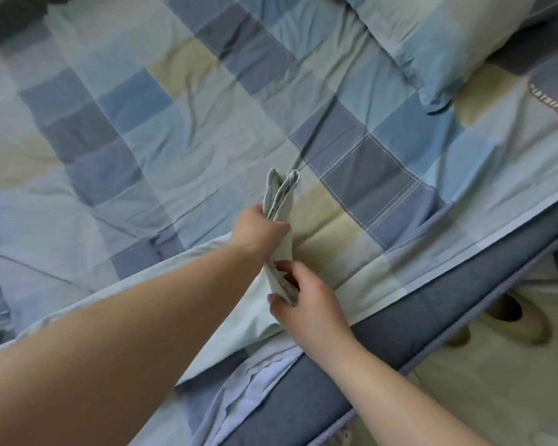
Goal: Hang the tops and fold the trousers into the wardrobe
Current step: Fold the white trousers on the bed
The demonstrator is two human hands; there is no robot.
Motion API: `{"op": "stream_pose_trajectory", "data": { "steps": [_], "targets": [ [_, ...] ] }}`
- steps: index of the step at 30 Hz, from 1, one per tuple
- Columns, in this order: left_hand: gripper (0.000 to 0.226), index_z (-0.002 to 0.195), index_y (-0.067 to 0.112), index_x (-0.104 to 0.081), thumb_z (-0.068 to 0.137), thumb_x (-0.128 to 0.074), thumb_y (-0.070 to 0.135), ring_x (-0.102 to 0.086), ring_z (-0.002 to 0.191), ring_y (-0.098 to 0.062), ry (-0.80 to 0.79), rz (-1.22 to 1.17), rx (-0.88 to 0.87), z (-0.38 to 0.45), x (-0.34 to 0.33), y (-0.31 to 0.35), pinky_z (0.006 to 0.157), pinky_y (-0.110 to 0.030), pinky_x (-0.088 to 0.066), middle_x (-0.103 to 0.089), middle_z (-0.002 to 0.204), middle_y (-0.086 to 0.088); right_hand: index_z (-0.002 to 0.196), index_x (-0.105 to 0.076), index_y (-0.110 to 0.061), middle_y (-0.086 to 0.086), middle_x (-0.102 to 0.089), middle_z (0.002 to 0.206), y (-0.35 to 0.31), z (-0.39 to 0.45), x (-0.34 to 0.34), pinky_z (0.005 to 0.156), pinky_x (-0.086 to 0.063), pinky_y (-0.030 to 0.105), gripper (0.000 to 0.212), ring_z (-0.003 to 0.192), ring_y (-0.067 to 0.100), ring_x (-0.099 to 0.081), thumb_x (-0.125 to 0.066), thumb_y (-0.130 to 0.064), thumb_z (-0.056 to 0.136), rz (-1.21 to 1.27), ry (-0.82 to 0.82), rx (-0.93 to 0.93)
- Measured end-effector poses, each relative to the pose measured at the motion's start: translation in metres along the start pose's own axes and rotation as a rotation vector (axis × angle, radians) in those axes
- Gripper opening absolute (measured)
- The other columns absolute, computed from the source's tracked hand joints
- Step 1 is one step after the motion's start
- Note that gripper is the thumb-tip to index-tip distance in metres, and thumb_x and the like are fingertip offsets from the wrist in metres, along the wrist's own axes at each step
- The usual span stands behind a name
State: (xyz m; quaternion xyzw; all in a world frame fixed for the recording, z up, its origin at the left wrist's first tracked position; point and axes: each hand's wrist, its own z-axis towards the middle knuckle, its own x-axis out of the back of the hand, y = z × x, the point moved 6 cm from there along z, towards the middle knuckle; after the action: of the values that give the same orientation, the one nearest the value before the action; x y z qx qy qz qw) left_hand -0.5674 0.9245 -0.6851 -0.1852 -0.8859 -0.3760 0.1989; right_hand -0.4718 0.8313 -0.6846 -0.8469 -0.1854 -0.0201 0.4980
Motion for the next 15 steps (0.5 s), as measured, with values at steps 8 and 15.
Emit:
{"op": "stream_pose_trajectory", "data": {
  "steps": [8,15],
  "targets": [
    [0.008,0.082,0.017,-0.063,0.078,-0.069,0.014,-0.068,0.086,-0.026,0.232,-0.269,0.022,-0.023,0.182,-0.088,0.082,-0.039,-0.057,-0.07,0.09,-0.009,0.115,-0.058,-0.032,-0.01,-0.063,0.11,-0.083,-0.046,-0.145,0.086,-0.048,0.025,0.036,0.098,0.007,-0.059,-0.061,-0.019,0.082,-0.083,-0.141,0.079],
    [0.026,0.1,0.011,-0.066,0.075,-0.071,0.018,-0.067,0.086,-0.021,0.341,-0.326,0.028,-0.066,0.355,-0.226,0.078,-0.035,-0.057,-0.069,0.097,-0.009,0.112,-0.061,-0.029,-0.009,-0.066,0.104,-0.131,-0.107,-0.328,0.082,-0.048,0.022,0.033,0.093,0.008,-0.061,-0.064,-0.018,0.081,-0.106,-0.262,0.095]
  ]
}}
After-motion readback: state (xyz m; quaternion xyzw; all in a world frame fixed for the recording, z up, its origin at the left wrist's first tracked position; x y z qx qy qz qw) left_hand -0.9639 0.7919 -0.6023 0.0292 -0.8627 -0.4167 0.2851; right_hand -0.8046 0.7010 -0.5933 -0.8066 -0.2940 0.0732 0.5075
